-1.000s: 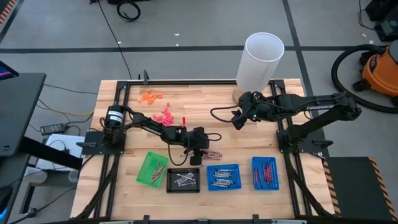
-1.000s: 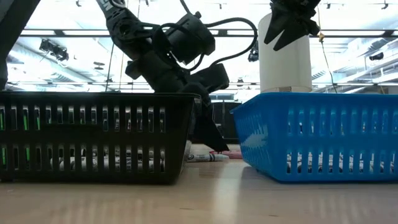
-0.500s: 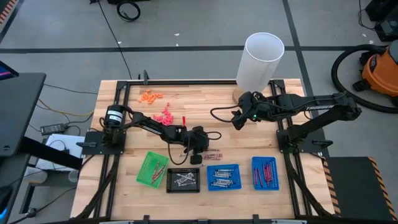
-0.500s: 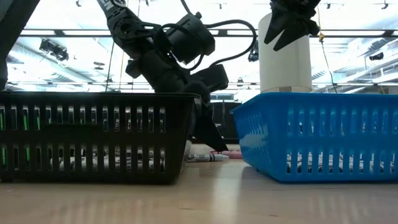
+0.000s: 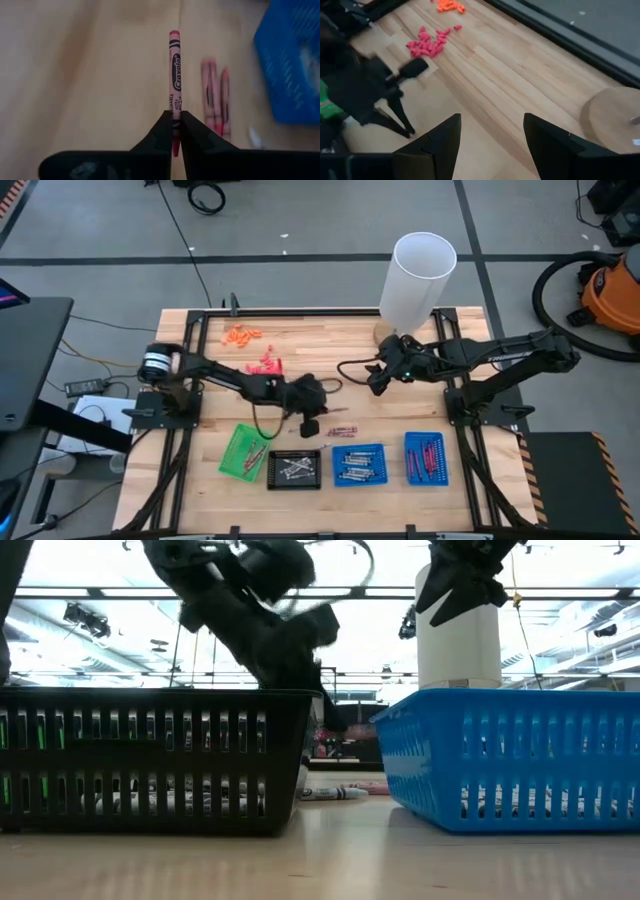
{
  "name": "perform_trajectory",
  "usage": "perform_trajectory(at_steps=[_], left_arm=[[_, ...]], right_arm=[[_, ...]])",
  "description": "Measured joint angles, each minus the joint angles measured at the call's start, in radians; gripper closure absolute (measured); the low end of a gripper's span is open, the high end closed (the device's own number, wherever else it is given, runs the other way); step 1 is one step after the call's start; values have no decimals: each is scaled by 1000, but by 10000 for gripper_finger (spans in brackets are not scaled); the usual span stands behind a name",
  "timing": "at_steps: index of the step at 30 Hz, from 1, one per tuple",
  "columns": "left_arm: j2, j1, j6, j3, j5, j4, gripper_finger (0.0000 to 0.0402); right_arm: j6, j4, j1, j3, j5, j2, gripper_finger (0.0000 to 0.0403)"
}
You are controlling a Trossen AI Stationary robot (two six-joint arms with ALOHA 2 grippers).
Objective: Sort crayons
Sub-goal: Put the pink crayon into the green basket
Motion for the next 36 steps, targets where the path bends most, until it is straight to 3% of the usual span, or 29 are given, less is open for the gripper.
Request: perform_trajectory(at_steps=[5,11,16,28,36], left_arm=[[-197,-12,-68,-113,-4,-40,385],[-457,-82,-218,-236,-70,-133,385],[-603,-184,-387,-311,-126,-220,385],[-676,-457,-815,-343,-134,-419,380],[-714,-567,-1071,-342,-160,-531,379]], right_arm=[[-13,20,11,-1,84,0,179],[-49,38,2,-2,91,1,179],[-94,79,-8,-2,100,4,179],[-190,134,-39,-2,85,10,179],[-249,160,-69,-2,64,10,179]])
